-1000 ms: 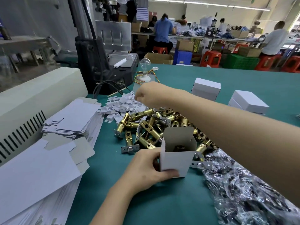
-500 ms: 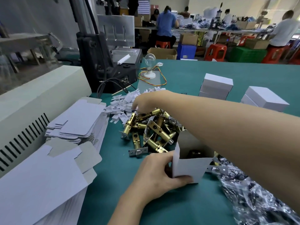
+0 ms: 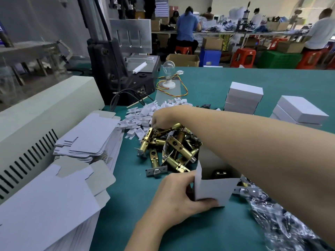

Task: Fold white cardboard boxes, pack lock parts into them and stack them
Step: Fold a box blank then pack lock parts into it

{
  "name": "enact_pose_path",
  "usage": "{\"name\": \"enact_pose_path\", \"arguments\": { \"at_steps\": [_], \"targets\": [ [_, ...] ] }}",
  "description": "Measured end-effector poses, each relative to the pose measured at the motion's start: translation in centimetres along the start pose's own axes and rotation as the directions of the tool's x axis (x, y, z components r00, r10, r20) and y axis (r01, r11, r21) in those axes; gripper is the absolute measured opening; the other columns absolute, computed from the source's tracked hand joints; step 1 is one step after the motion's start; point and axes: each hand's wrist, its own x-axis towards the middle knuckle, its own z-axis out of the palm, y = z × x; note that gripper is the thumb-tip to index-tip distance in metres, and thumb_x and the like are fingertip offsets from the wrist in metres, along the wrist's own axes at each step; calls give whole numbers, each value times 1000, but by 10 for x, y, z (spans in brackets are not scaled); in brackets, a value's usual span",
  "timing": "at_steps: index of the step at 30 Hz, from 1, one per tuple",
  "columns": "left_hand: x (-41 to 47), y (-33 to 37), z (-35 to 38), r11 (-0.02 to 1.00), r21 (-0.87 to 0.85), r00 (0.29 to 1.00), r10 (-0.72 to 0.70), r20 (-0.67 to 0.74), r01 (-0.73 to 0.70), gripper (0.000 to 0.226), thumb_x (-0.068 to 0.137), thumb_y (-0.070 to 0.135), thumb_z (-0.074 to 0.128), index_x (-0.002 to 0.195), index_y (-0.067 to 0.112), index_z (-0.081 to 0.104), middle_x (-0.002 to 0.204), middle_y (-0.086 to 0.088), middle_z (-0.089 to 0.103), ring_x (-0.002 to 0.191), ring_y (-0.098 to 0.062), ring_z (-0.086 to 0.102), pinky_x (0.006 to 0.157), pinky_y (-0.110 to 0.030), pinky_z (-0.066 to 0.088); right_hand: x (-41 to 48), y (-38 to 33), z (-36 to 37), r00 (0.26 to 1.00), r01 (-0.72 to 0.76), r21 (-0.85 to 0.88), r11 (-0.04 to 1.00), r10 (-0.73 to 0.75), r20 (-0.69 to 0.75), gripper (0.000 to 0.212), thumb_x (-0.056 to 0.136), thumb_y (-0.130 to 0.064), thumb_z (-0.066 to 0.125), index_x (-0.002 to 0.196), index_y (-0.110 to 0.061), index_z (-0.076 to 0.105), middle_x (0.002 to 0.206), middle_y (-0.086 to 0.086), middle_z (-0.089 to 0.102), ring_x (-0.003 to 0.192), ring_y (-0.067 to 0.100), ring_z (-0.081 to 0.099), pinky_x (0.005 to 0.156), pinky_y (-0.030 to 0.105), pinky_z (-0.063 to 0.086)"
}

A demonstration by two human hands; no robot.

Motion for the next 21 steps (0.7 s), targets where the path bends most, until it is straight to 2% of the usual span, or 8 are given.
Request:
{"name": "enact_pose_path", "arguments": {
  "at_steps": [3, 5, 9, 11, 13, 15, 17, 21],
  "targets": [
    [1, 1, -1, 1000, 12, 1000, 4, -4, -4, 36, 75, 57, 82, 108, 48, 69, 94, 23, 74, 79, -5, 67, 65, -23, 52, -1, 5, -5, 989, 67, 86, 994, -54, -138, 33, 104, -9, 50, 130, -10, 71, 133, 6, 67, 120, 25, 61, 94, 30, 46],
    [2, 0, -1, 1000, 5, 1000, 0, 0, 0, 37, 75, 57, 81, 108, 46, 70, 94, 22, 74, 77, -4, 66, 66, -23, 52, -3, 9, -10, 957, 92, 132, 987, -51, -286, 27, 98, -10, 61, 120, -15, 76, 124, 5, 71, 111, 23, 65, 85, 28, 47],
    [2, -3, -1, 1000, -5, 1000, -1, 21, 1, 40, 77, 57, 82, 113, 47, 70, 101, 24, 75, 88, -5, 71, 74, -35, 60, -15, 14, -23, 864, 175, 407, 897, 59, -501, 10, 88, -5, 76, 96, -11, 78, 96, 2, 74, 96, 20, 72, 89, 34, 60],
    [1, -4, -1, 1000, -10, 1000, -3, 24, 3, 40, 77, 56, 82, 114, 47, 70, 103, 25, 75, 90, -5, 71, 76, -38, 61, -31, 16, -34, 822, 248, 492, 835, 87, -562, 13, 88, -5, 77, 100, -8, 74, 89, 0, 73, 86, 16, 72, 74, 22, 60],
    [2, -4, -1, 1000, -7, 1000, -5, 16, 5, 40, 76, 56, 82, 114, 48, 69, 102, 26, 75, 88, -3, 71, 76, -37, 61, -54, 18, -47, 782, 325, 522, 789, 86, -617, 26, 89, -8, 78, 114, -9, 71, 85, -6, 70, 73, 9, 66, 58, 12, 51],
    [3, -5, -1, 1000, -4, 1000, -5, 12, 5, 40, 76, 56, 82, 113, 48, 69, 102, 26, 75, 88, -2, 70, 76, -37, 61, -81, 23, -55, 758, 396, 561, 727, 86, -646, 41, 90, -10, 78, 129, -11, 67, 87, 0, 70, 70, 10, 64, 61, 17, 56],
    [3, -5, -1, 1000, -13, 1000, -5, 11, 5, 40, 76, 55, 82, 113, 49, 70, 102, 25, 75, 89, -2, 71, 77, -37, 61, -110, 29, -57, 759, 458, 626, 631, 90, -645, 45, 90, -9, 78, 133, -6, 65, 88, 8, 69, 76, 14, 68, 79, 31, 64],
    [3, -2, -1, 999, -46, 1000, 11, -4, -11, 37, 76, 55, 82, 111, 52, 69, 102, 27, 75, 90, 1, 71, 76, -29, 60, -166, 42, -44, 781, 522, 729, 444, 96, -617, 23, 85, -15, 81, 106, -8, 76, 92, 15, 77, 78, 17, 73, 78, 30, 63]
  ]
}}
